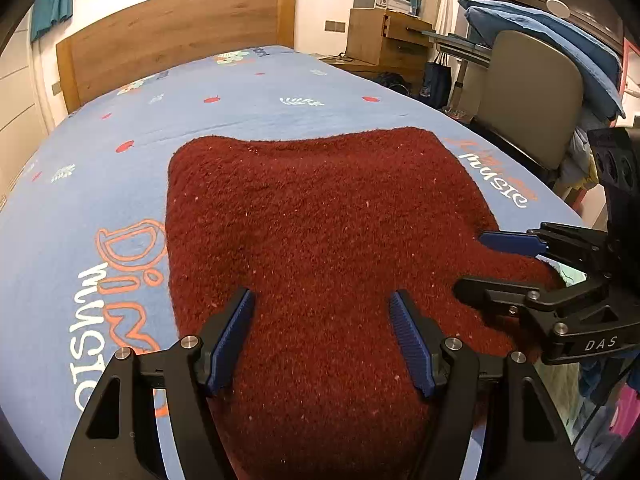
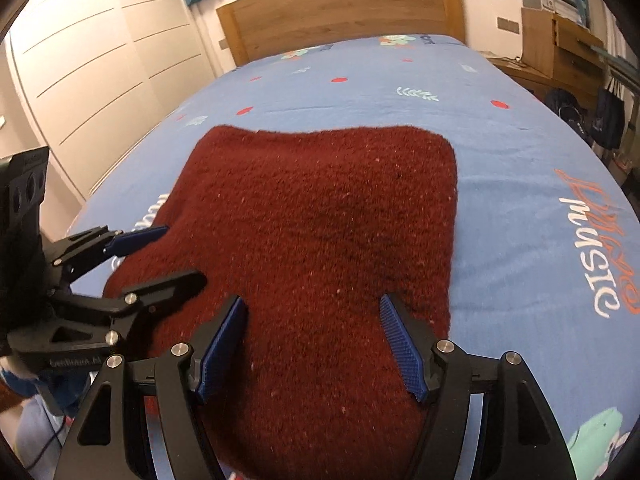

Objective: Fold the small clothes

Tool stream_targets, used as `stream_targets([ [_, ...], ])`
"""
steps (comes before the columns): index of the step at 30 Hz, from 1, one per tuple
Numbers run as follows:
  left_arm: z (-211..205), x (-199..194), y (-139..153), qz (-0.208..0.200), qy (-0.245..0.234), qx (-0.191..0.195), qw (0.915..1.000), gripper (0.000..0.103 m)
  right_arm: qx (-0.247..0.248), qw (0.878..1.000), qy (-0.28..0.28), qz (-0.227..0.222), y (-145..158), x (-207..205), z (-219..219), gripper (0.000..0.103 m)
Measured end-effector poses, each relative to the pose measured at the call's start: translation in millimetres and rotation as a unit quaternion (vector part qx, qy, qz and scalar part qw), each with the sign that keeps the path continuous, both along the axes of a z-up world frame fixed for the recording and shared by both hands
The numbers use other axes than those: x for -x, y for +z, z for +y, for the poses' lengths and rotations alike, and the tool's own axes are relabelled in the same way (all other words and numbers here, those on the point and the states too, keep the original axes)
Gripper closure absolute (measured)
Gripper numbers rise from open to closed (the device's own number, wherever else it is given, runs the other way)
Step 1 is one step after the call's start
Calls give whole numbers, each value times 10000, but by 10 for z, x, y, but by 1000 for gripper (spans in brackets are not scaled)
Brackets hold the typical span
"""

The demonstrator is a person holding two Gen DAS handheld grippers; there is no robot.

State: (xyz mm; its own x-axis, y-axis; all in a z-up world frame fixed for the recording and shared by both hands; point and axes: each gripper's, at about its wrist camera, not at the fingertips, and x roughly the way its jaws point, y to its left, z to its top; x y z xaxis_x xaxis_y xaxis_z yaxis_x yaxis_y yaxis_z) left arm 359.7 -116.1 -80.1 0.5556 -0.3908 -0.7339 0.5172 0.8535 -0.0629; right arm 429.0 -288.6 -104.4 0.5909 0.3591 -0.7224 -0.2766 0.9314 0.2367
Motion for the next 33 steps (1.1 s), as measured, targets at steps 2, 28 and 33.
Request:
stream_targets([
  [2,-22,-35,2,-26,-9,-15,10000,38,16,10000,40,-35,-34,21,-30,32],
  [28,-148,86,-17,-91,324,-298,9990,37,68,9999,-4,131,-37,43,-13,32],
  [33,-182,138,-13,-110,364,-331,9987,37,85,9998,4,157,-51,103,4,32],
])
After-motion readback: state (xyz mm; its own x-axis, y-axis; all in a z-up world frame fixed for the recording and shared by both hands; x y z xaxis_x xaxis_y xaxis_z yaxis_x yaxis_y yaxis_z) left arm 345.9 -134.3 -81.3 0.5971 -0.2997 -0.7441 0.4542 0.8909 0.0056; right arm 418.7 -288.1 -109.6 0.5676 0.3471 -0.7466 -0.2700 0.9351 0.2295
